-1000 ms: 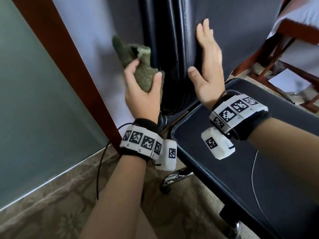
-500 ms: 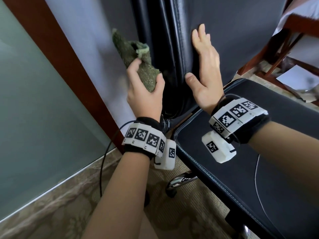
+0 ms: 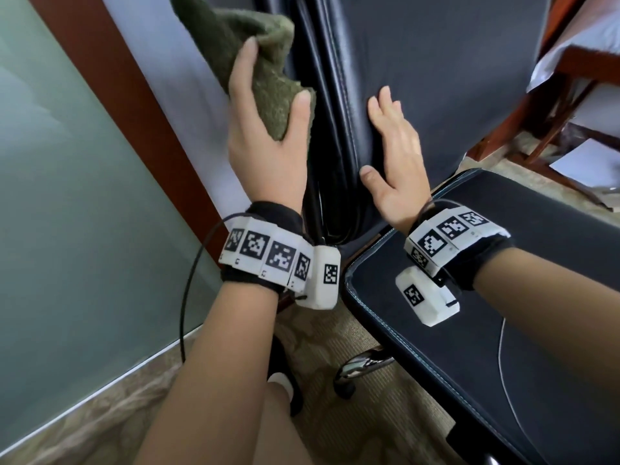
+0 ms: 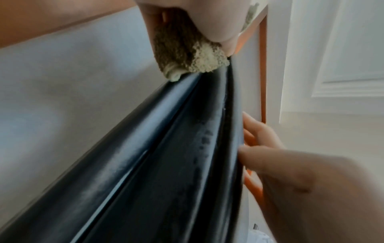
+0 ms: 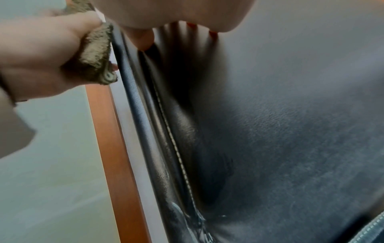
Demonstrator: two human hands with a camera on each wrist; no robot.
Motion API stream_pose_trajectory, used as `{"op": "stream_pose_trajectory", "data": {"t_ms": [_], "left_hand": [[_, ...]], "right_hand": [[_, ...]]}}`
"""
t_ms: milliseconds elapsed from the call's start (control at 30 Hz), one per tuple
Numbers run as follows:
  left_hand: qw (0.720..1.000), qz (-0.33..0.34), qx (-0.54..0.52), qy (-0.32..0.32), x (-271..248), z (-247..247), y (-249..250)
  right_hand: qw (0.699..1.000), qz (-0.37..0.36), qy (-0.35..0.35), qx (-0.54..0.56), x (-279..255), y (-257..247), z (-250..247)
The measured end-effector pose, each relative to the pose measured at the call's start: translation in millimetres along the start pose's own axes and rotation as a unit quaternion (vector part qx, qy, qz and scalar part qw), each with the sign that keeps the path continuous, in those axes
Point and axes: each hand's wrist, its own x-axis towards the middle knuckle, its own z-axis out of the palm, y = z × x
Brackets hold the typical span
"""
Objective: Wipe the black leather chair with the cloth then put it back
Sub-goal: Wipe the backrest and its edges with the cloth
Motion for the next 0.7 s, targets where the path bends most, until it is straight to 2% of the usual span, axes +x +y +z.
{"op": "stream_pose_trajectory", "data": {"t_ms": [67, 200, 400, 533, 700], "left_hand": [[1.0, -0.015, 0.006, -0.011, 5.5, 10.7, -1.7], [0.992, -0.11, -0.017, 0.061, -12.3, 26.9, -9.2], [0.987, -0.154, 0.026, 0.029, -55.9, 26.4, -38.2], [0.992, -0.129, -0.005, 0.011, -50.5, 17.2, -40.4], [0.997, 0.003, -0.039, 0.061, 8.0, 18.7, -13.4]], "right_hand": [[1.0, -0.006, -0.001, -0.003, 0.5, 1.7, 0.5], [1.0, -0.013, -0.009, 0.002, 1.6, 6.2, 1.3], [1.0, -0.03, -0.004, 0.003, -0.4, 13.8, 4.2], [0.999, -0.03, 0.003, 0.01, -1.4, 16.2, 6.4], [1.0, -0.021, -0.01, 0.018, -4.0, 14.9, 3.2]]}}
